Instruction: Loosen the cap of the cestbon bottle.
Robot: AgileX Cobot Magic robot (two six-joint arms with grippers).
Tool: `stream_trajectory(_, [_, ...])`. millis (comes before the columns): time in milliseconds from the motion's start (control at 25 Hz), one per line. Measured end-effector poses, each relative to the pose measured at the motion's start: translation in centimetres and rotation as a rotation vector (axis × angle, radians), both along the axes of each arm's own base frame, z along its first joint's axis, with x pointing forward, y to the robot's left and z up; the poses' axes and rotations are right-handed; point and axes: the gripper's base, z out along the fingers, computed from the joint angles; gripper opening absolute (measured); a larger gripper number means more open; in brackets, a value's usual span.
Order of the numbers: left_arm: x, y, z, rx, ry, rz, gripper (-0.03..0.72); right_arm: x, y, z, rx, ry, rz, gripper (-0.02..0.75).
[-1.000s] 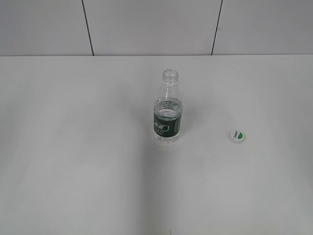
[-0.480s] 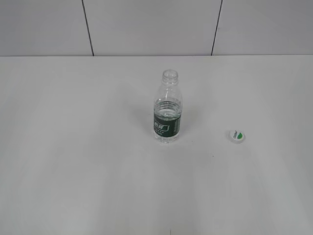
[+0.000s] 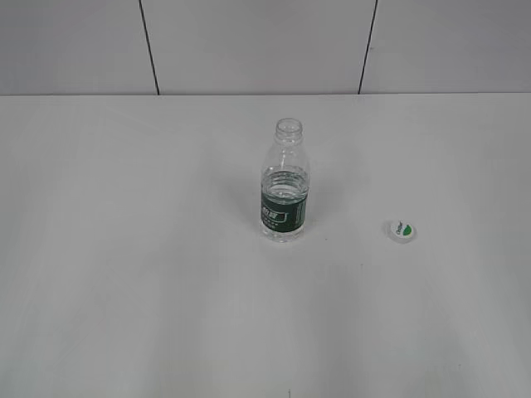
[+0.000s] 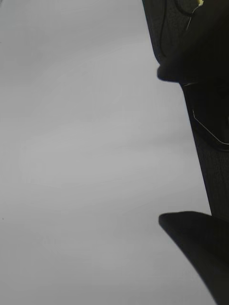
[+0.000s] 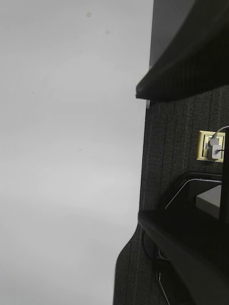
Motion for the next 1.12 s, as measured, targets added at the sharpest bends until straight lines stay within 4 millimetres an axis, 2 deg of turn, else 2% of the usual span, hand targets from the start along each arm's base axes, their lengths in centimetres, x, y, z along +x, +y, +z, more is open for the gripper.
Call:
stream_trajectory(360, [0.0, 0.0, 0.0, -0.001, -0.003, 0.000, 0.496, 0.0, 0.0, 0.1, 0.007, -0.017, -0.010, 0.538])
stream_trajectory(640, [-0.1, 0.0, 0.1, -0.001, -0.015, 0.000, 0.493, -1.1, 0.0, 0.4, 0.022, -0.092, -0.014, 0.538])
stream_trajectory(1120, [-3.5, 0.1, 1.1, -0.008, -0.232, 0.000, 0.490, -3.9, -0.1, 1.1, 0.033, -0.277, -0.016, 0.538])
